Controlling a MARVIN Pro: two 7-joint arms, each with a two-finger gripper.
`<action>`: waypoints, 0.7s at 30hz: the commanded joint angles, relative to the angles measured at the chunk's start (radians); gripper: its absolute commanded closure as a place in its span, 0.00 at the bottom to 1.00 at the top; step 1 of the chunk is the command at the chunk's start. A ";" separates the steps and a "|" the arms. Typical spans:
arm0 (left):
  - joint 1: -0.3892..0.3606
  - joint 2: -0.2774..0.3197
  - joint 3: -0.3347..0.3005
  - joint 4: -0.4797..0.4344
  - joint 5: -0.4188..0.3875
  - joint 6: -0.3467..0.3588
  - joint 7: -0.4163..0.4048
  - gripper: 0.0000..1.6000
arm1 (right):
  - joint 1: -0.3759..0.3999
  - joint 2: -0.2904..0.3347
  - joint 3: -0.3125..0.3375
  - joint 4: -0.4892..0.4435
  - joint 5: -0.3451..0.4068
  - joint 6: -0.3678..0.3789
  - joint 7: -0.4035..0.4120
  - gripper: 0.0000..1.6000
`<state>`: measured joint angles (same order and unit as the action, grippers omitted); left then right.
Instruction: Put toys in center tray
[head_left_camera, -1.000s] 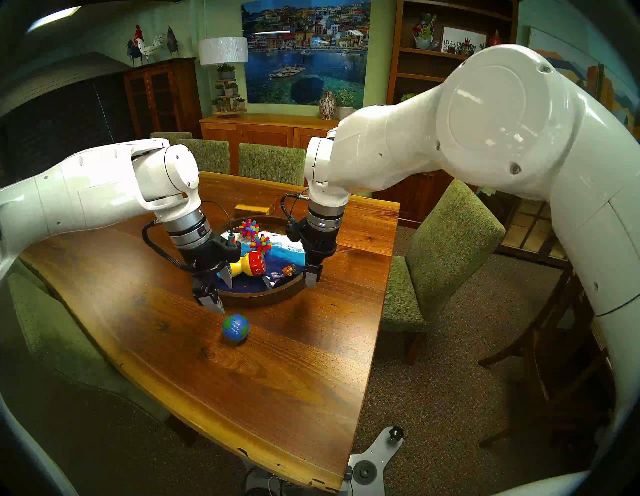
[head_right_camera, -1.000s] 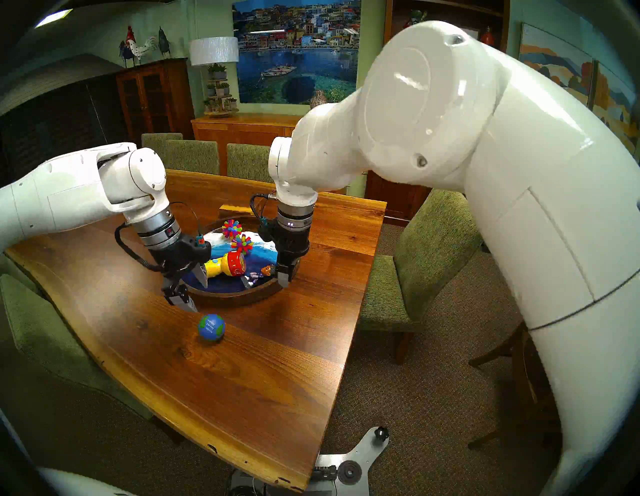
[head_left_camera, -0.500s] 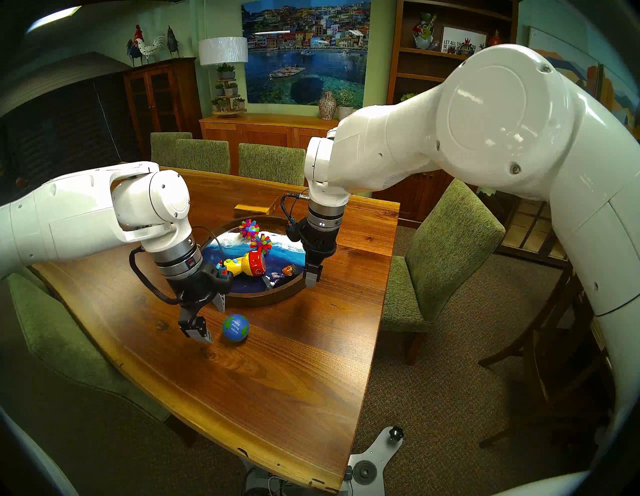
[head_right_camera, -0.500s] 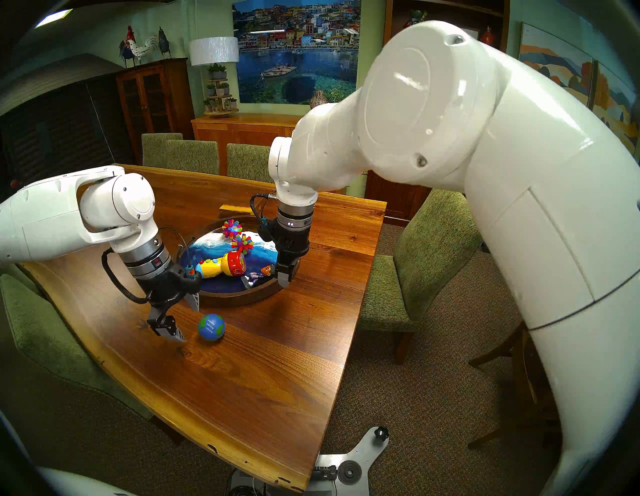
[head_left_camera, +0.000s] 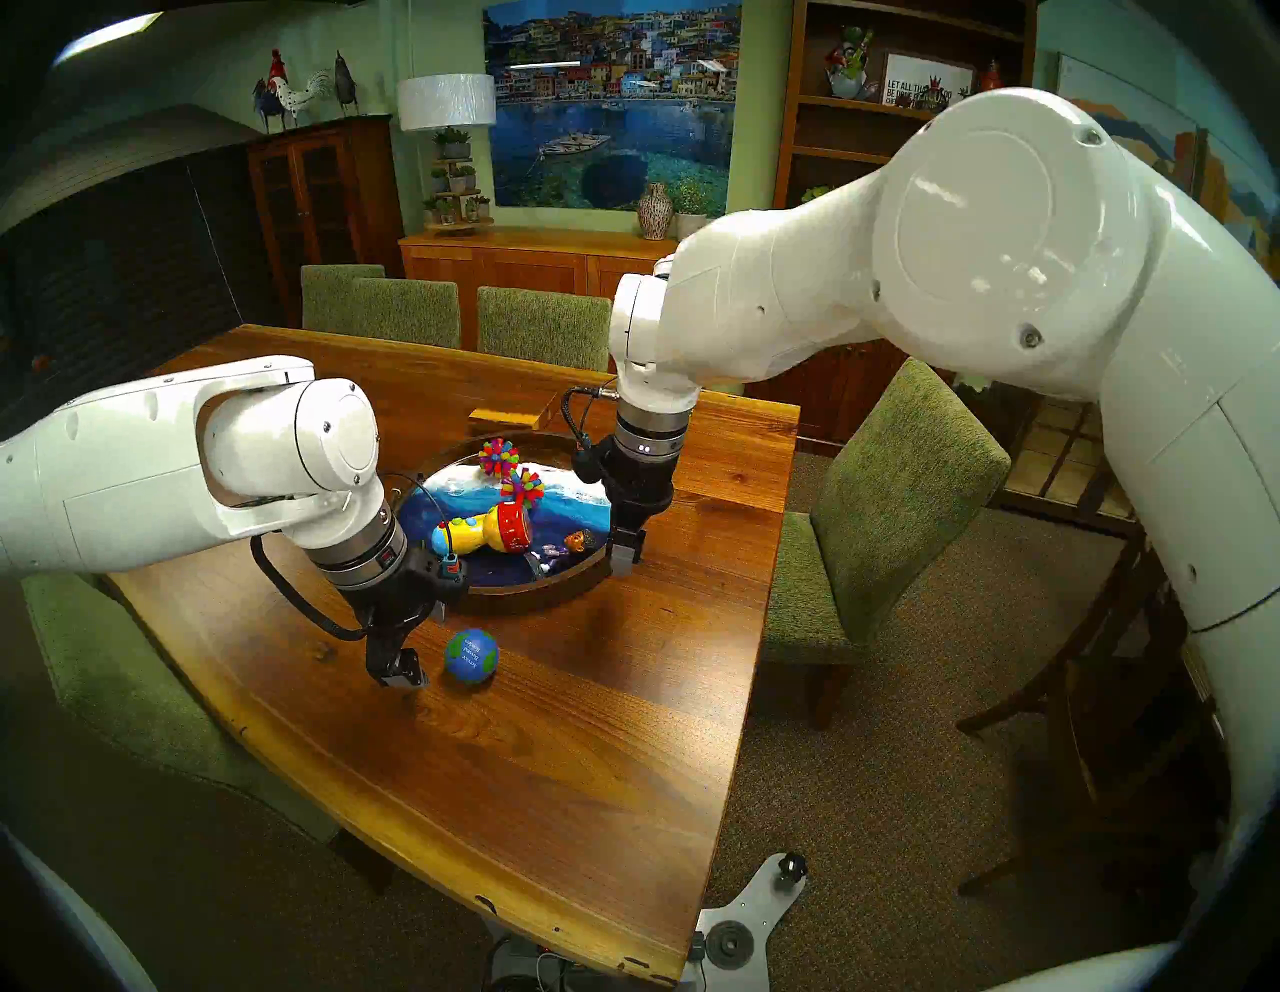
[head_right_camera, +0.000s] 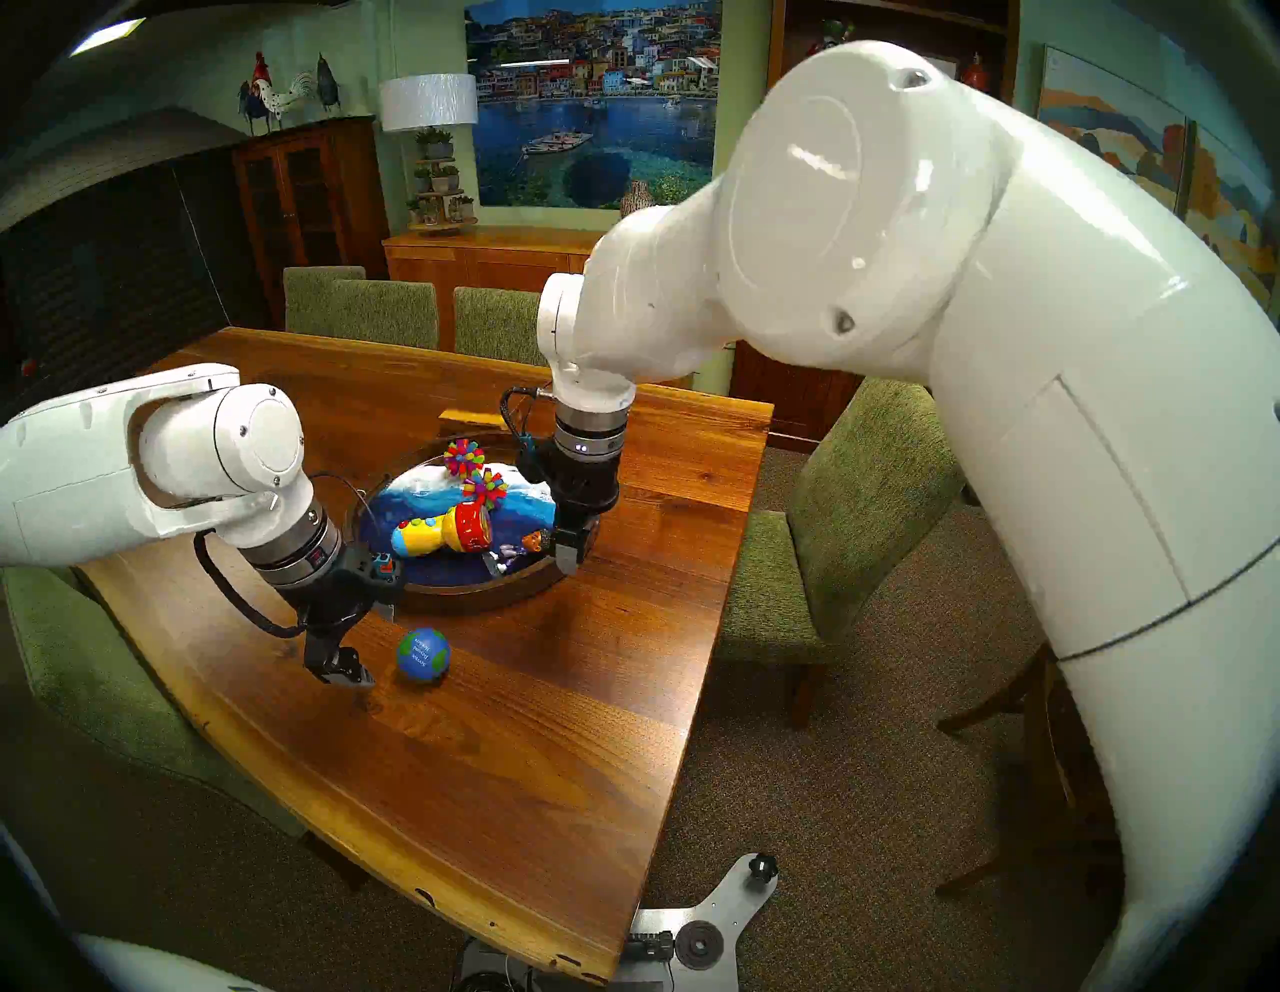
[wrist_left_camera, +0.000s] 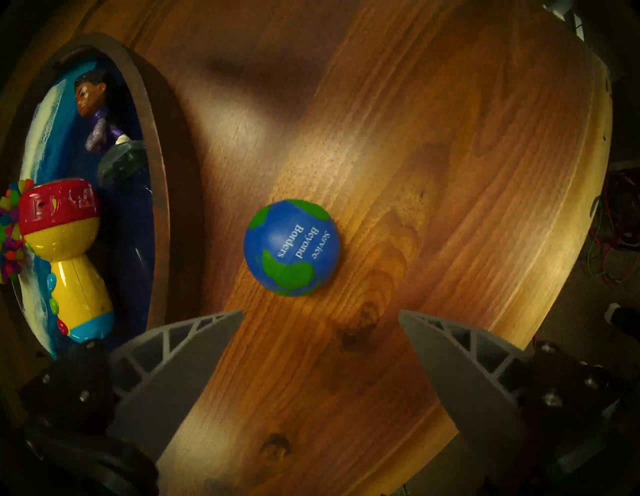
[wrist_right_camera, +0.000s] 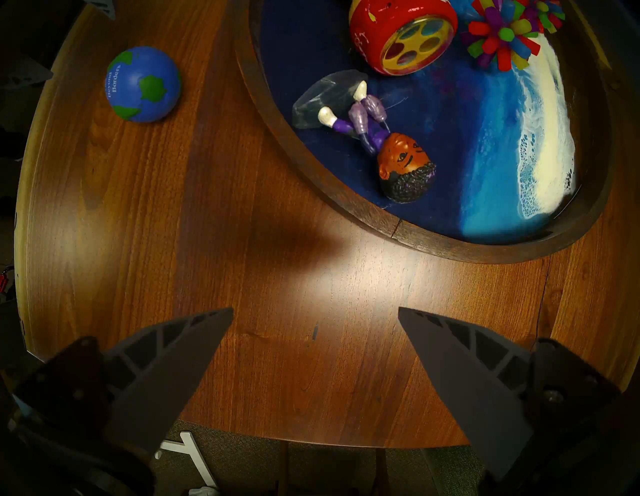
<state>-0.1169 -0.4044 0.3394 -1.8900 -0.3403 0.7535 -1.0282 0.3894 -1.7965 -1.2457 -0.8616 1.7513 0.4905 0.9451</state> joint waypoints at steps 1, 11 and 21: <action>0.020 -0.080 -0.040 0.110 -0.073 -0.032 0.010 0.00 | 0.037 0.008 0.000 0.017 -0.002 0.001 -0.001 0.00; 0.041 -0.143 -0.053 0.203 -0.124 -0.082 -0.004 0.00 | 0.038 0.008 0.000 0.017 -0.002 0.001 0.000 0.00; 0.061 -0.170 -0.032 0.223 -0.114 -0.091 0.000 0.00 | 0.038 0.008 0.000 0.016 -0.002 0.001 0.000 0.00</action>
<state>-0.0476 -0.5430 0.3150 -1.6765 -0.4634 0.6611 -1.0350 0.3895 -1.7965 -1.2460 -0.8617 1.7512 0.4905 0.9460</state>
